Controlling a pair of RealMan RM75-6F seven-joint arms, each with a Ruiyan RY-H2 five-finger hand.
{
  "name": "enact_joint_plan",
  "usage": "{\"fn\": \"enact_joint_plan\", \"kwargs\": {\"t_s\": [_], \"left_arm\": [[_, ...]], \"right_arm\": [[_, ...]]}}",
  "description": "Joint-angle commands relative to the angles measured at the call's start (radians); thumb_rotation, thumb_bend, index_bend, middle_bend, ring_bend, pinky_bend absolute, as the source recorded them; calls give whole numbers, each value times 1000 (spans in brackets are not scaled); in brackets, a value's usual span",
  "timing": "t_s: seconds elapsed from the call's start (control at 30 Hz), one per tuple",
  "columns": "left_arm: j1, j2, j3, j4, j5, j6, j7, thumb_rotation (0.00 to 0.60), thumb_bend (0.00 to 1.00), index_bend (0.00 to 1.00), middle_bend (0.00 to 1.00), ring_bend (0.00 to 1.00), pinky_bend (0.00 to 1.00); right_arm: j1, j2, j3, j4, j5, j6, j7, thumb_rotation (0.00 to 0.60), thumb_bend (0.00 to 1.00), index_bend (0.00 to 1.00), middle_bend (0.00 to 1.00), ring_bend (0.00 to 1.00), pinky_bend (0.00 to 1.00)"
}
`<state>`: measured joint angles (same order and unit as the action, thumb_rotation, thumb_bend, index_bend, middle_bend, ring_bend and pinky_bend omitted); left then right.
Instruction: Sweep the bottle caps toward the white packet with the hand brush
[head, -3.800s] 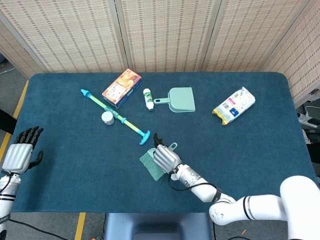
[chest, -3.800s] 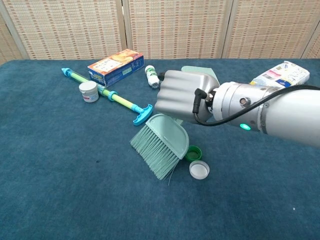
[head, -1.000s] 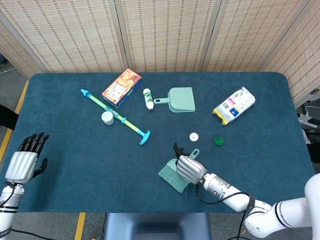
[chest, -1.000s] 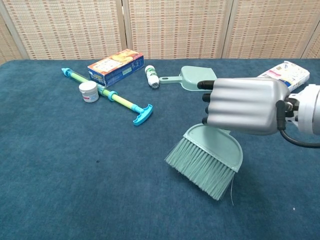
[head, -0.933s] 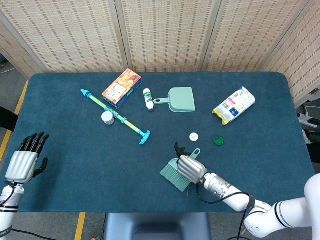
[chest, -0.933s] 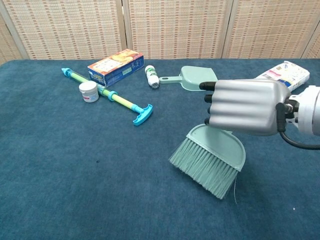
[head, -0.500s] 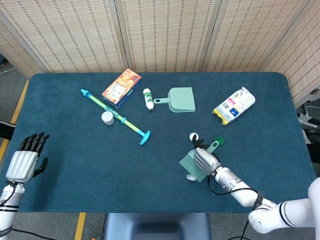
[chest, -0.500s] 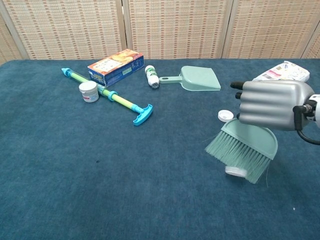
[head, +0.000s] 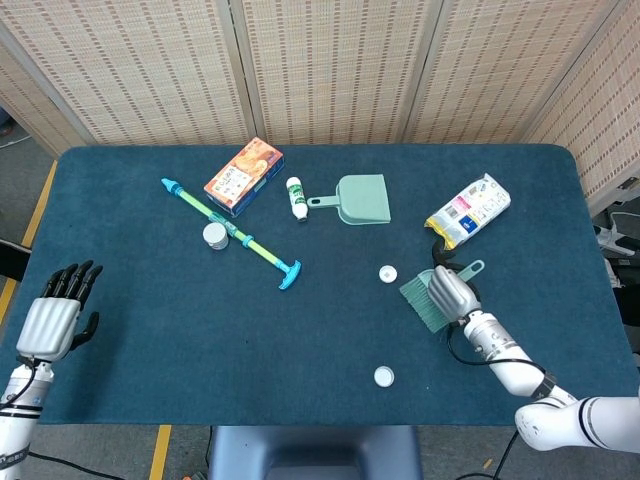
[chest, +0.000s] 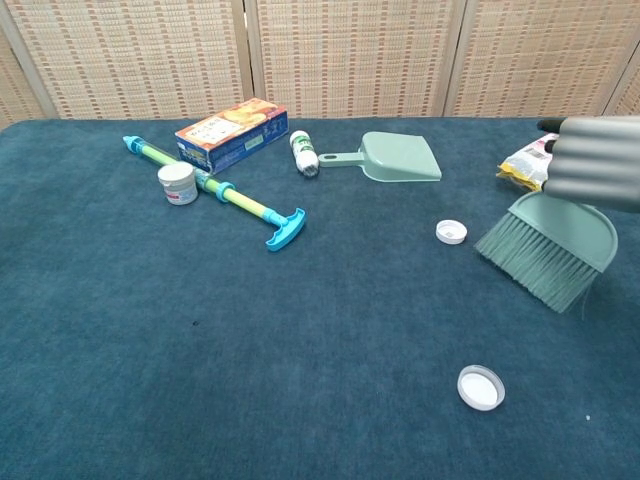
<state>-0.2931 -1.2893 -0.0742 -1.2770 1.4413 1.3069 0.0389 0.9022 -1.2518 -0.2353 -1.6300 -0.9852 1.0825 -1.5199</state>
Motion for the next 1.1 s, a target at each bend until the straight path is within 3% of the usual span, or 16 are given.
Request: {"fn": "enact_joint_plan", "kwargs": {"t_s": [0.03,0.2,0.43,0.63,1.1], "left_arm": [[7,-7,7,14,1,3,-4,600,490,0,2,0,111],[8,-12,13,22,7,3,-9,600,489,0,3,0,111],[13,-10,11,30,9,14,-25,600,491,0,2,0,112],[12,-6,10,23,10,14,-27,600,490,0,3,0,111],[17,-18,22,42,19,13,-24,600,491,0,3,0,111]], "right_arm": [[-9,-10,75,32,-20,23,110,600,413,943,671,318,153],[40,-86,151,114,6,-48,145,600,412,943,671,318,153],[111,-213,184,241,96,-136,58,600,412,943,671,318,153],[141,-246,164,274,169,-140,-44,600,412,943,671,318,153],[102,-108,49,139,321,-23,-163,600,412,943,671,319,153]]}}
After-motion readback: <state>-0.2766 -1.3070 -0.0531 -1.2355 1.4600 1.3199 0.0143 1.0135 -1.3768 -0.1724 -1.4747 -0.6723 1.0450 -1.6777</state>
